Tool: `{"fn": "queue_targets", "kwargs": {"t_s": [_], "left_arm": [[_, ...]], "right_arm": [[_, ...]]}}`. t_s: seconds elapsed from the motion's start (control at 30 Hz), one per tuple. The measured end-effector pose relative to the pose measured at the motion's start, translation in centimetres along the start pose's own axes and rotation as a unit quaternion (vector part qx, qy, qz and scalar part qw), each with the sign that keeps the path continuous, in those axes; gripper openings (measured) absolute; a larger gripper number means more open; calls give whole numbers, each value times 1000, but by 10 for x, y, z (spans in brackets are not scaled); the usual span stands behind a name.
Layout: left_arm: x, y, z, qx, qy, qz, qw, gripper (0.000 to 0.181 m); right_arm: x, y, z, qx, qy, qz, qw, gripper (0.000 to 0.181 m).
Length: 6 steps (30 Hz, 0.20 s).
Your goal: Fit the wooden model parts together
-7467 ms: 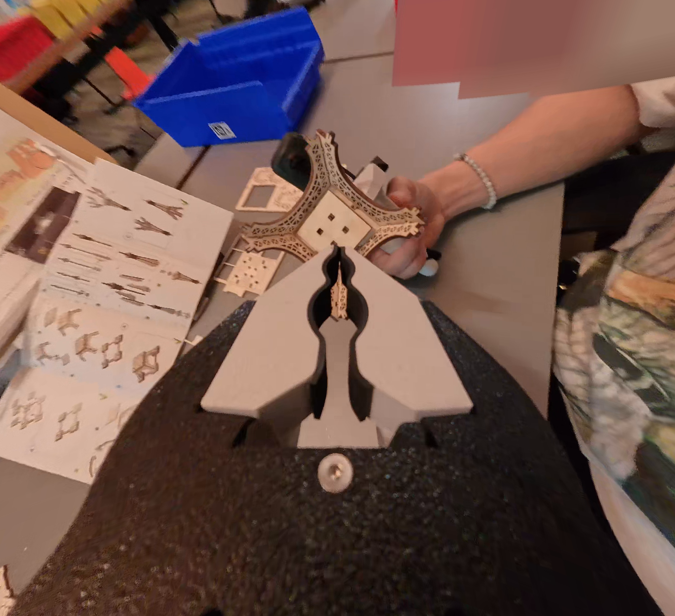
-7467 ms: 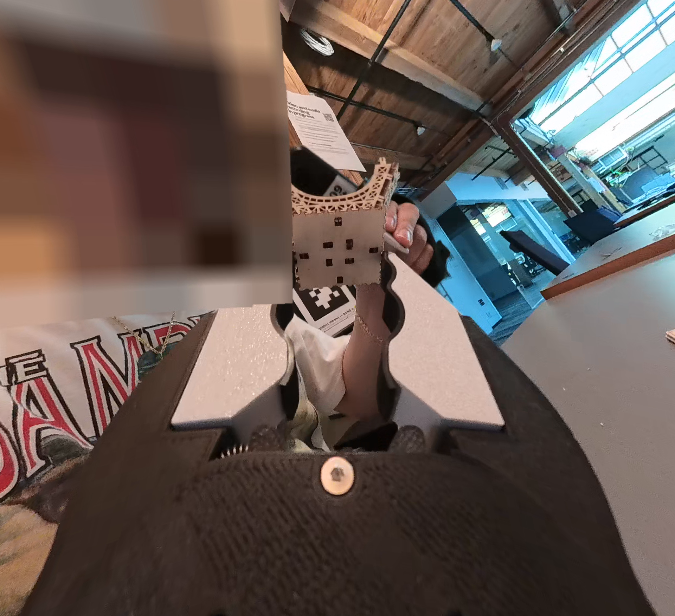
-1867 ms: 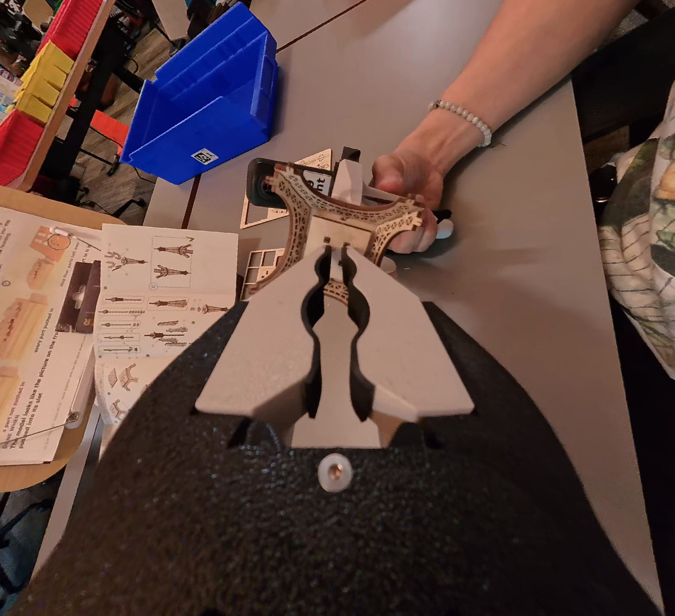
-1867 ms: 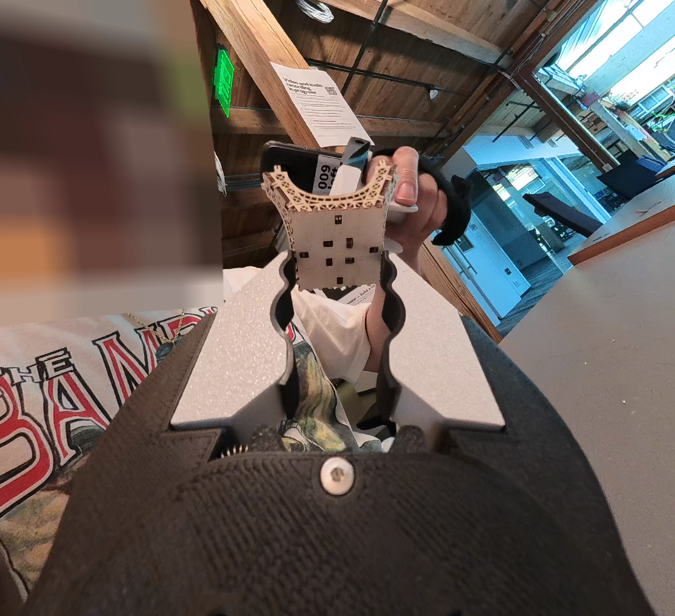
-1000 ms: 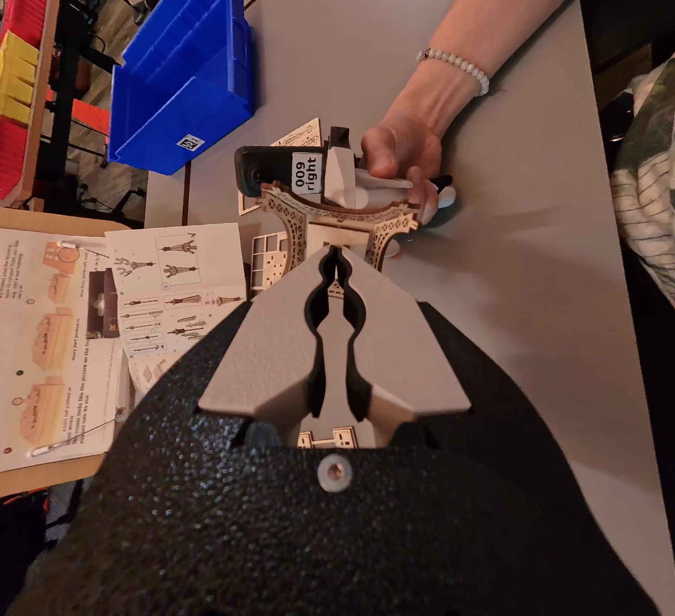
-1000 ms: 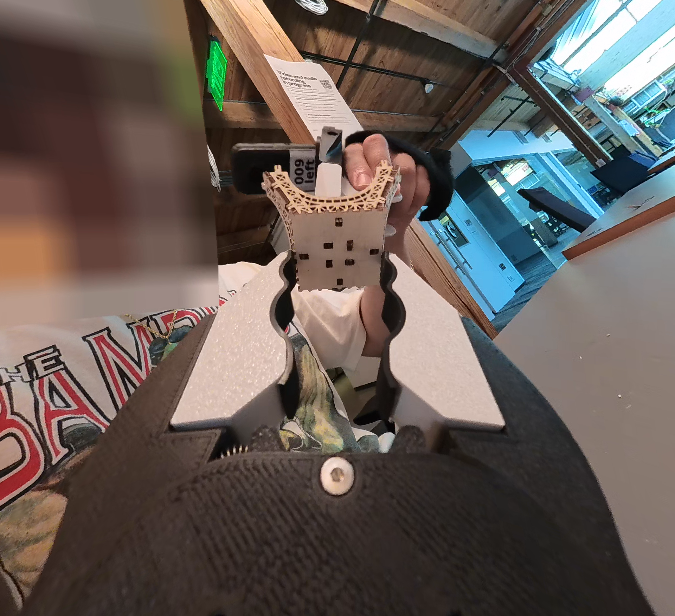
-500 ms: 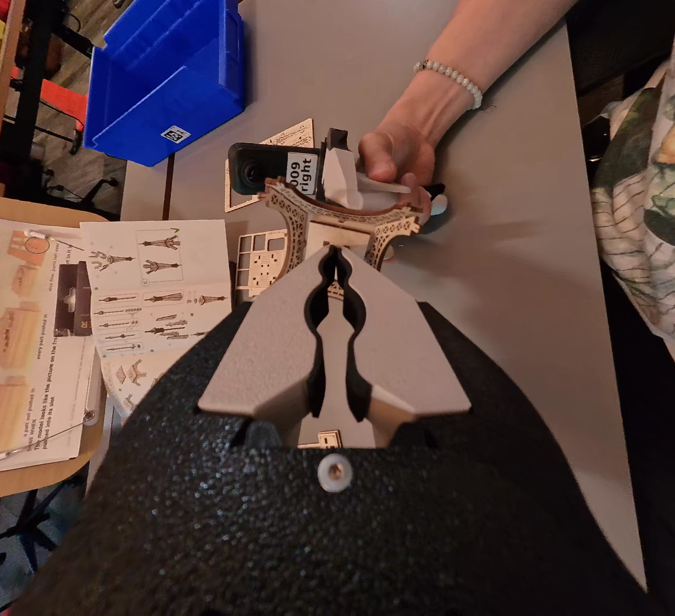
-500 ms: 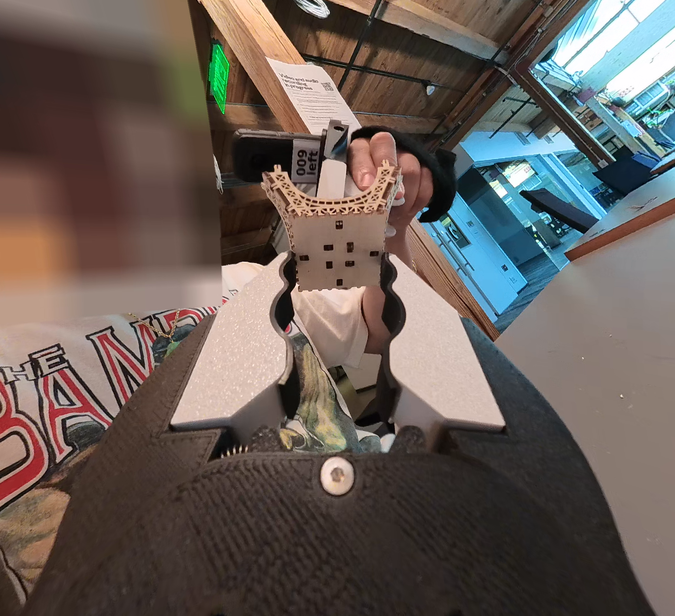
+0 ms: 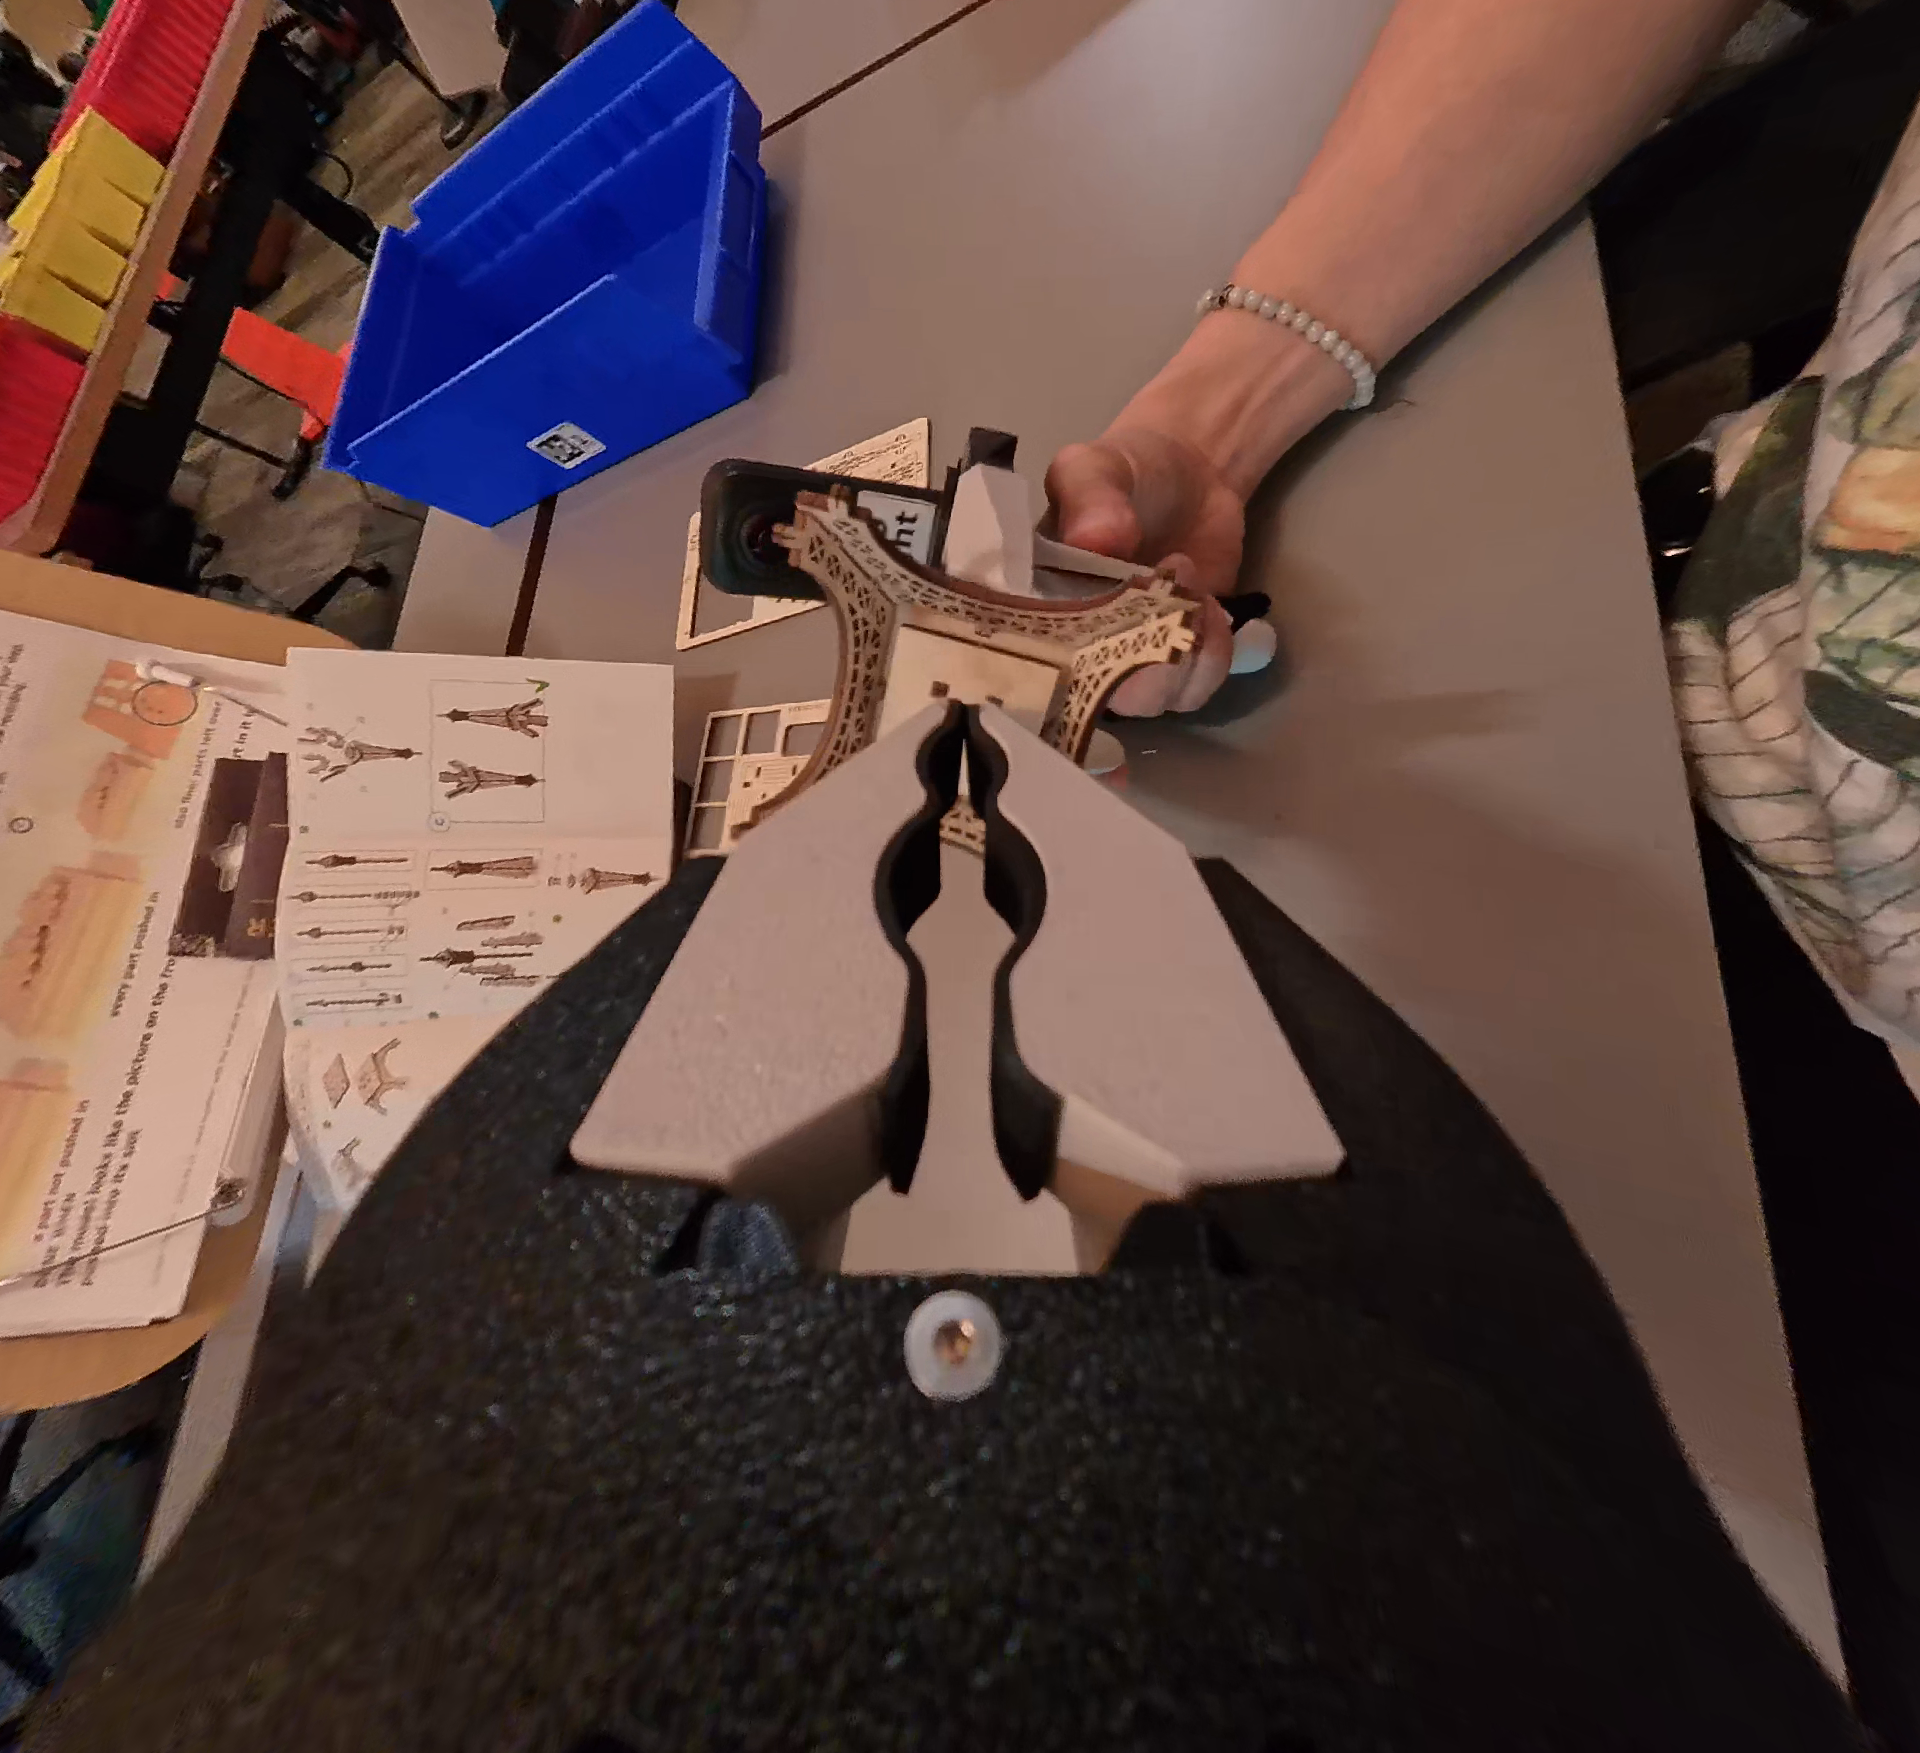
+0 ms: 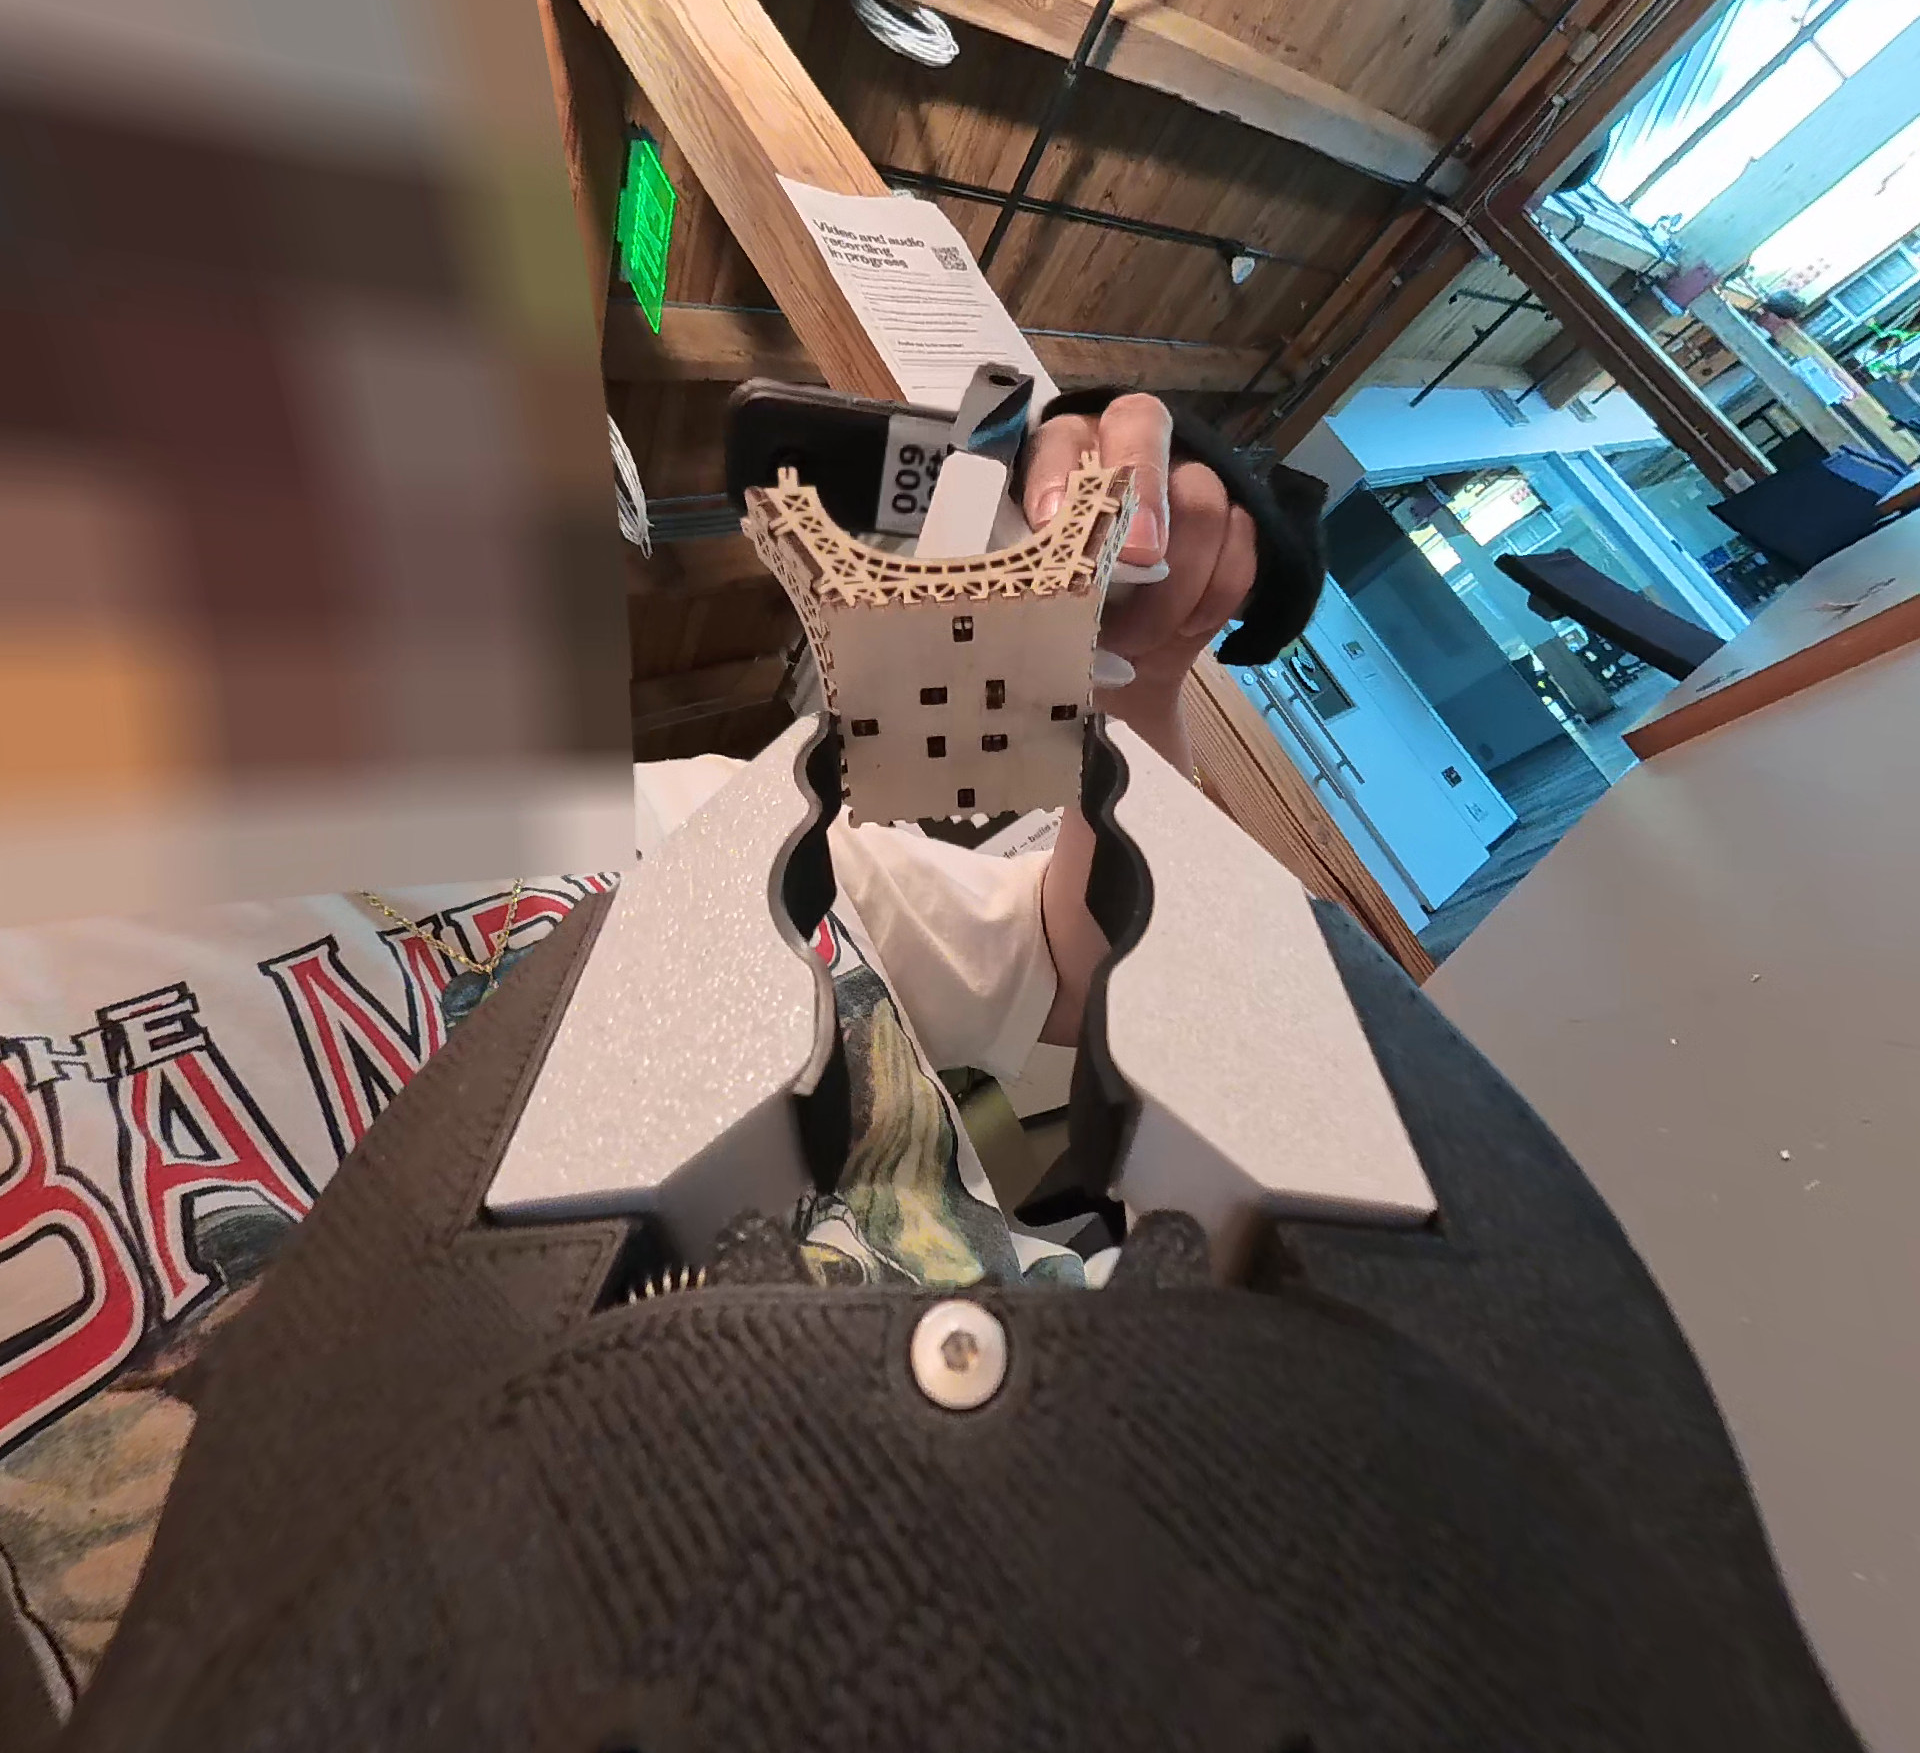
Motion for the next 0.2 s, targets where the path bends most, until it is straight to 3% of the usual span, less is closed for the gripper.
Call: {"fn": "queue_targets", "kwargs": {"t_s": [0.2], "left_arm": [[-3, 1, -7, -3, 18, 4, 1000, 0]], "right_arm": [[-1, 0, 0, -3, 4, 3, 1000, 46]]}}
Point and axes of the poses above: each gripper's, where its closed fingertips meet, z back along the fingers, y out of its underside, x = y × z across the jaws, the point moved 10 cm from there along z, back along the fingers, and after that the axes turned 6 degrees about -x, right-handed, at the moved point
